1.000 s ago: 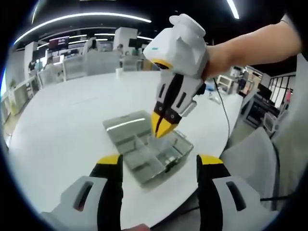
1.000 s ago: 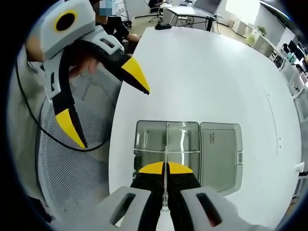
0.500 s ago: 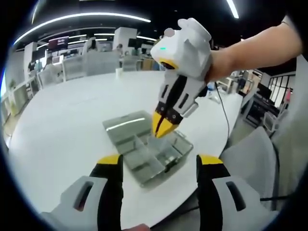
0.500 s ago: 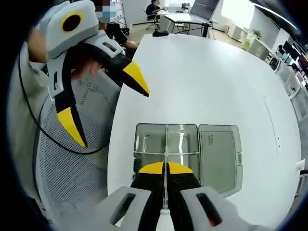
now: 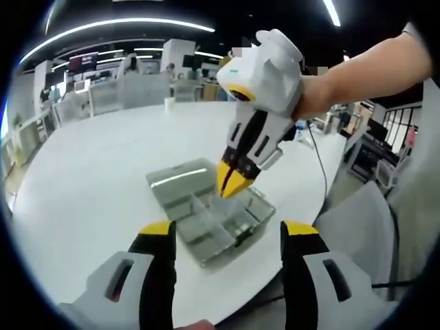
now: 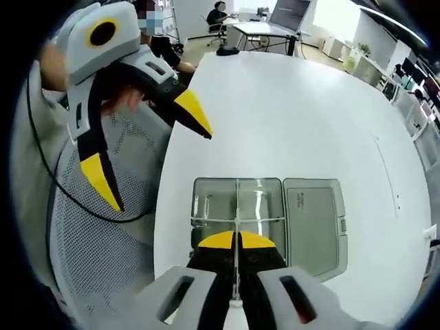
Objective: Insert the divider into the dual guide fixture by aligning both edges with the guide slots and pushing it downward to the bottom, including one-sided entry, uneven engagement, binding, and posture correction.
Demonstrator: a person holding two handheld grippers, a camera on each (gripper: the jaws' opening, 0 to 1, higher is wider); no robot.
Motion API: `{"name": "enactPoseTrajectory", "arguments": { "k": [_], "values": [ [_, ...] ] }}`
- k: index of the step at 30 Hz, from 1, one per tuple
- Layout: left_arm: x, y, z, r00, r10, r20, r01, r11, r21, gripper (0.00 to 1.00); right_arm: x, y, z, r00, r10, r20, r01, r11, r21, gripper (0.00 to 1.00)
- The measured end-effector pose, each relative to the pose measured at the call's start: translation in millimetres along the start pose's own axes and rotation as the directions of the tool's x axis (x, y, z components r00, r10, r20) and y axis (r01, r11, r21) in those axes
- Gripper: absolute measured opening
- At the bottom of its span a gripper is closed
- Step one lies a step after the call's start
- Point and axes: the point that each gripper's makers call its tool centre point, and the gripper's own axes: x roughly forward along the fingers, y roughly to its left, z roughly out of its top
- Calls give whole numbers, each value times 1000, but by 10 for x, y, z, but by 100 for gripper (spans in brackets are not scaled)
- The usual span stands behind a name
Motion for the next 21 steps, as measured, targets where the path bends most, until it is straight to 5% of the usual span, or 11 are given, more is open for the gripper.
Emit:
{"name": "enactPoseTrajectory", "arguments": {
  "k": [21],
  "values": [
    [8, 4, -6, 1000, -1, -3, 1, 1000, -3, 59, -63, -15, 10, 999, -11, 35, 11, 1000, 11, 0]
  ]
}}
